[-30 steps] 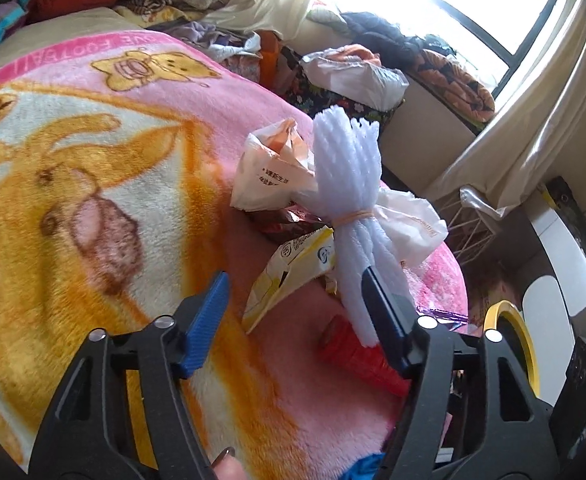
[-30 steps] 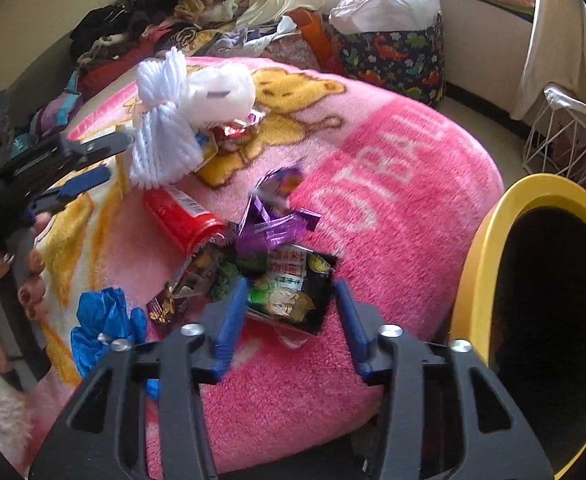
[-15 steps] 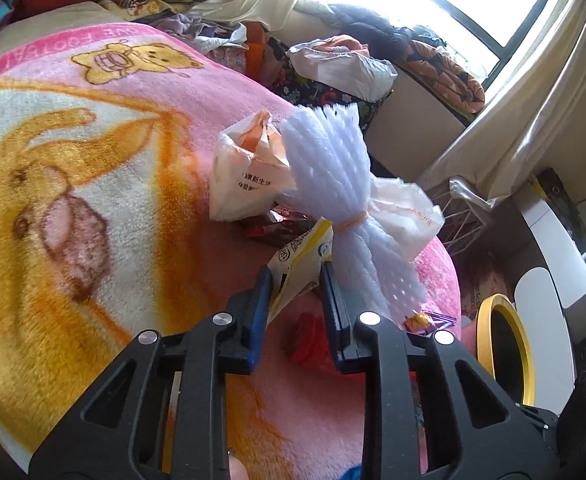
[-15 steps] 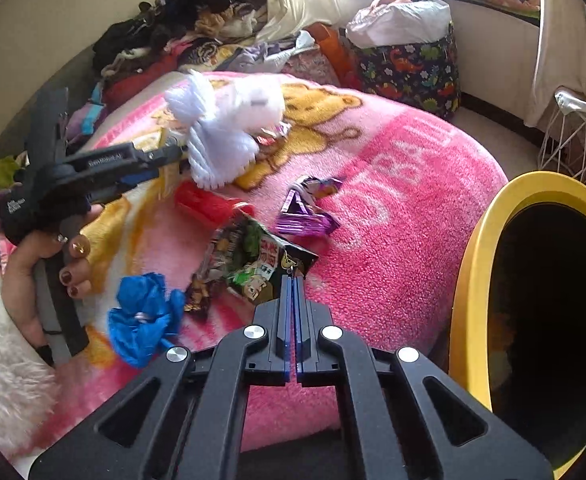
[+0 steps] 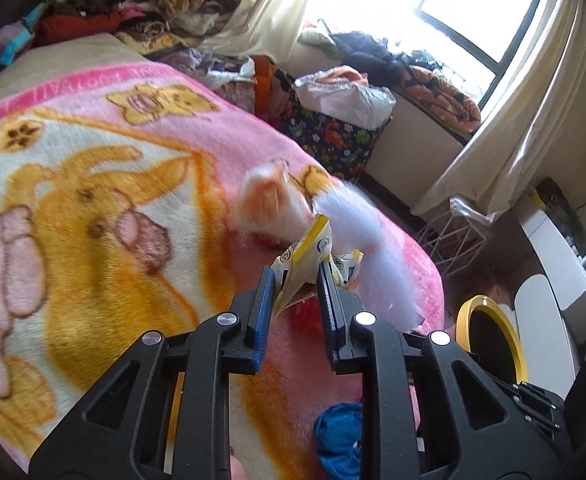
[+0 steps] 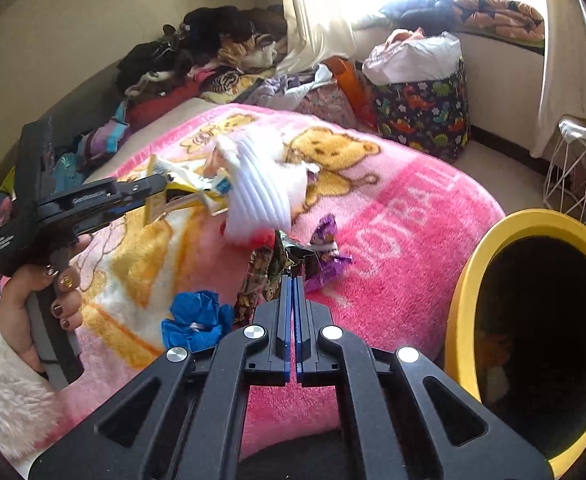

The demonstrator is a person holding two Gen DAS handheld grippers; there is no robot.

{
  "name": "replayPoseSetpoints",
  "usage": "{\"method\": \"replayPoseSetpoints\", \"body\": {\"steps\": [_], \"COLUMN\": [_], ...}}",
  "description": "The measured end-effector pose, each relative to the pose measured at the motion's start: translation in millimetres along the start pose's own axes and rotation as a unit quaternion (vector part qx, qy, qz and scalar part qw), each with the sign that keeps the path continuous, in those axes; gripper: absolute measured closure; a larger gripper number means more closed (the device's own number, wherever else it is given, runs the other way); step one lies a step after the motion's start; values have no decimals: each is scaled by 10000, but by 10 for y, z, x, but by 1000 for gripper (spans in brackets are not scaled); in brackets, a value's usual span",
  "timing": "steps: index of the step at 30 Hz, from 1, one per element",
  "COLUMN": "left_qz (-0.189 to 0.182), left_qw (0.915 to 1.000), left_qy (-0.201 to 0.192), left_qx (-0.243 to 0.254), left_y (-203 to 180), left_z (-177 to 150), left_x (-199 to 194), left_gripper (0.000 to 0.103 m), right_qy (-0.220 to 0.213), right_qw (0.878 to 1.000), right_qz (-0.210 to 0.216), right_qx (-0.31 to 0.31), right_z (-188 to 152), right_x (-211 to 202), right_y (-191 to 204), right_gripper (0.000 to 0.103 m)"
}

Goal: Collect trash
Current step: 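Grasp the green snack wrapper with the right tool while the left tool grasps the yellow snack packet, then carry both wrappers over the yellow bin and open both tools to drop them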

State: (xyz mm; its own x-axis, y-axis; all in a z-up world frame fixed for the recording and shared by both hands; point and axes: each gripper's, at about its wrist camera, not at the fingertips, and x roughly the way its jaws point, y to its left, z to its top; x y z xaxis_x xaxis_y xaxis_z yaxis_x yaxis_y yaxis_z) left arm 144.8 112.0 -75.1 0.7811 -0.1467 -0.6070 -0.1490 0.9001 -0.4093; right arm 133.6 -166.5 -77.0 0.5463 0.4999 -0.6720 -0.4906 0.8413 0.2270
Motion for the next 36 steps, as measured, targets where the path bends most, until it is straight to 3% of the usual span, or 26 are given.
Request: {"method": "replayPoseSetpoints", "body": {"steps": [14, 36], "left_qz": [-198, -825], "left_qw": [9992, 9937], "left_qy": [-340, -251], "left_qx": [86, 722], "left_y": [-251, -1085], "left_z": [50, -128], "left_x": [-491, -532], "left_gripper": [87, 87], "right_qy": [-498, -1132], "right_qw": [9987, 9915], "right_qz": [3, -420], "right_qx": [64, 491], "right_z": [118, 33], "right_x": [-375, -942], "right_y": [12, -366], "right_gripper": [102, 102]}}
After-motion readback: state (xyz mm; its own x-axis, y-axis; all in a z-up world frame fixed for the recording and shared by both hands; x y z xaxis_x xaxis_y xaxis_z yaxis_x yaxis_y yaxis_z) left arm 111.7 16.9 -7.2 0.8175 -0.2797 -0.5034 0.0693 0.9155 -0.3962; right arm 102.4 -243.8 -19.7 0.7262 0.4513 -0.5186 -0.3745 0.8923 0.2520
